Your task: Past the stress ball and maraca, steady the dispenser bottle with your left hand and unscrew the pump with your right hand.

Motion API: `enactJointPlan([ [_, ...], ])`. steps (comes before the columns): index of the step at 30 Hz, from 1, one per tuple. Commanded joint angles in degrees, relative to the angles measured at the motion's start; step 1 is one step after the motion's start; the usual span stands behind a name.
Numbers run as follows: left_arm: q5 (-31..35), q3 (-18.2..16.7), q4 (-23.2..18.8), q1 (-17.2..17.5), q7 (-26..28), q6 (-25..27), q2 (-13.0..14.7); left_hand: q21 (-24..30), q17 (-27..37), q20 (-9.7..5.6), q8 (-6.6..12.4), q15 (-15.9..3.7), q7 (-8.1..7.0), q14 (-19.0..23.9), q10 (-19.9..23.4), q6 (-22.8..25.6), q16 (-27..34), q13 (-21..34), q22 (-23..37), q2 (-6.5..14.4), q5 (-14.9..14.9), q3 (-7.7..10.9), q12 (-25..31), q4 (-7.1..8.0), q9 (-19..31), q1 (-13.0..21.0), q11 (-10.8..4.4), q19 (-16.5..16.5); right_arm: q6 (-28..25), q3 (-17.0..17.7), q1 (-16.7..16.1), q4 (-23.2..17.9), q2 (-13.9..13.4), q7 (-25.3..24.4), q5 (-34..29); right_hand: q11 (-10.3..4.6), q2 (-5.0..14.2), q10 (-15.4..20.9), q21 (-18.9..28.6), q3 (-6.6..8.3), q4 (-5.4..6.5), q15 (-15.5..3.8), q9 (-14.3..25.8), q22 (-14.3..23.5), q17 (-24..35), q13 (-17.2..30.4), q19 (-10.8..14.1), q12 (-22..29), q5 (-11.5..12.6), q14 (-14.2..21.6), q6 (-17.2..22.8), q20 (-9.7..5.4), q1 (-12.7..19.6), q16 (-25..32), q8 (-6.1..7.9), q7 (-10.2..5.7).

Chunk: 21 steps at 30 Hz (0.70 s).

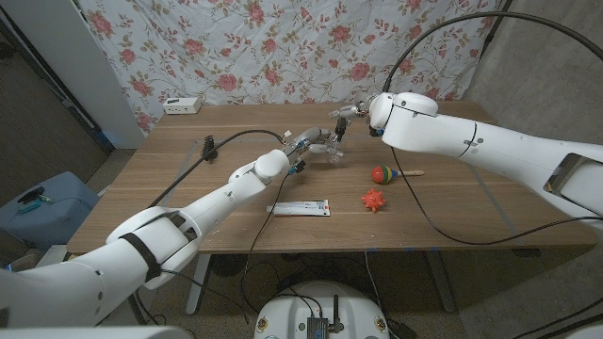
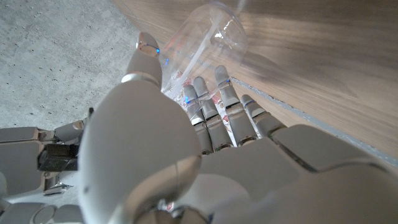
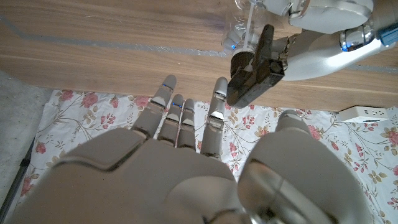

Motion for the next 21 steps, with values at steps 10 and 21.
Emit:
enactJointPlan([
  [10,-0.14,-0.05,0.32,-0.05,-0.26,-0.53,-0.19,0.04,0.17,-4.84,0.82,-7.67,-0.53,3.25,2.85,4.27,0.39,4.38,0.04,7.52,0.19,3.65,0.09,3.42,0.19,-2.33,-2.51,-0.11,1.27,0.41,0.63,-0.86,-1.5,1.04,3.0,-0.53,2.59,-0.82,-0.05,4.24,-6.4,-0.51,0.08,0.06,-0.02,0.06,-0.07,-0.17,-0.28,-0.12,-2.07,-0.34,9.84,-0.28,-0.46,-0.44],
  [21,-0.16,-0.23,-0.85,0.51,-0.04,0.14,0.31,0.05,0.08,-4.83,0.86,-7.73,-0.75,3.41,2.99,4.37,0.34,4.39,0.04,7.48,0.17,3.7,0.07,3.43,0.17,-2.52,-2.49,-0.07,2.94,1.5,-0.1,-0.81,-2.08,1.5,3.38,-0.95,3.97,-0.93,-0.04,6.01,-8.74,-0.83,0.02,0.05,-0.03,0.08,-0.17,-0.12,-0.84,-0.2,-1.98,-0.62,13.51,-0.33,-0.41,-1.14],
])
